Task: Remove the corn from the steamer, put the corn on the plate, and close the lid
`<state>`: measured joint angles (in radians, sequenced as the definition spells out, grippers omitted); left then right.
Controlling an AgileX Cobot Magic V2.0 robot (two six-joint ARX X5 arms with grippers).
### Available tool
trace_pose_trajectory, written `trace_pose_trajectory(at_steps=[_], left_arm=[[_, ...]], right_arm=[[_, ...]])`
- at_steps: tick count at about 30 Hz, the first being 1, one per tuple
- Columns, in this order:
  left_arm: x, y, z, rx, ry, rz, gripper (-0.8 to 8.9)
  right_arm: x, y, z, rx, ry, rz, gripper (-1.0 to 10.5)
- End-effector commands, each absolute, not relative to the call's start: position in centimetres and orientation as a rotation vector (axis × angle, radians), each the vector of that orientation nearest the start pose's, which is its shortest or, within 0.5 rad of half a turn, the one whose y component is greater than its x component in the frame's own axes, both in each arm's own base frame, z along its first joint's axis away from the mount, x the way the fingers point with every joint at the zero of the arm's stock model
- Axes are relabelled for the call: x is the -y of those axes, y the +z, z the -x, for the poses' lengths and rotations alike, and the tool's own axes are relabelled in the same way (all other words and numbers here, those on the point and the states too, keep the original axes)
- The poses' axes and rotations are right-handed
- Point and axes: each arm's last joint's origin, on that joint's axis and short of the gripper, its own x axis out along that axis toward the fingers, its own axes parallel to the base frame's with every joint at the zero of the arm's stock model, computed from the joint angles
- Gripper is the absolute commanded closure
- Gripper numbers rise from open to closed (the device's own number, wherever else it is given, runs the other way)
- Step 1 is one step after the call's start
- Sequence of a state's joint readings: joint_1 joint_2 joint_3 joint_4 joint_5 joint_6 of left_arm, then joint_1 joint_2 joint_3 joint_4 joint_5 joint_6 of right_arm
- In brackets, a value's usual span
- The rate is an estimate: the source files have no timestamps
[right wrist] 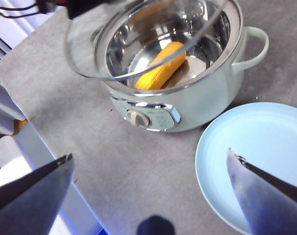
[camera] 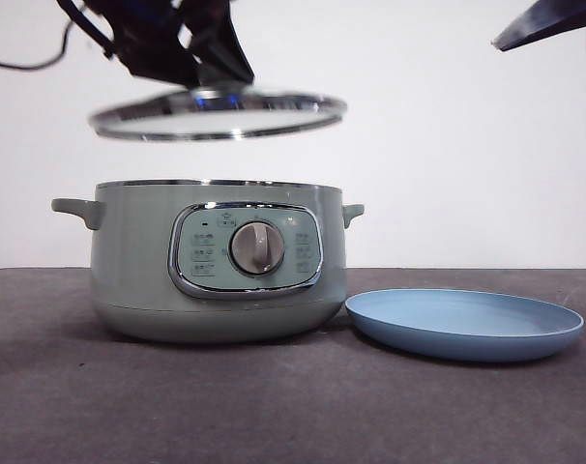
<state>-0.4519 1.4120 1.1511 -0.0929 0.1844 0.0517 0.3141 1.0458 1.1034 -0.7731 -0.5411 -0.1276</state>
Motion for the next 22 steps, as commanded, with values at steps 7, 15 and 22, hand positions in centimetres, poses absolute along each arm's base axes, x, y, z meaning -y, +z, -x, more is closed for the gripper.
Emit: trace_pose_trajectory(at_steps=[7, 15, 22], left_arm=[[10.7, 39.5, -20.8, -0.200, -0.635, -0.072, 8.22], [6.5, 42.0, -12.7, -0.165, -0.564, -0.074, 8.22], [4.3, 41.8, -8.4, -0.192, -0.540, -0.059, 8.22]], right_arm=[[-9.5, 34.9, -21.0, -0.592, 0.856, -0.105, 3.5], [-14.7, 32.8, -24.4, -0.597, 0.838, -0.120, 3.5], [-20.0, 32.3, -28.0, -0.653, 0.836, -0.072, 3.5]])
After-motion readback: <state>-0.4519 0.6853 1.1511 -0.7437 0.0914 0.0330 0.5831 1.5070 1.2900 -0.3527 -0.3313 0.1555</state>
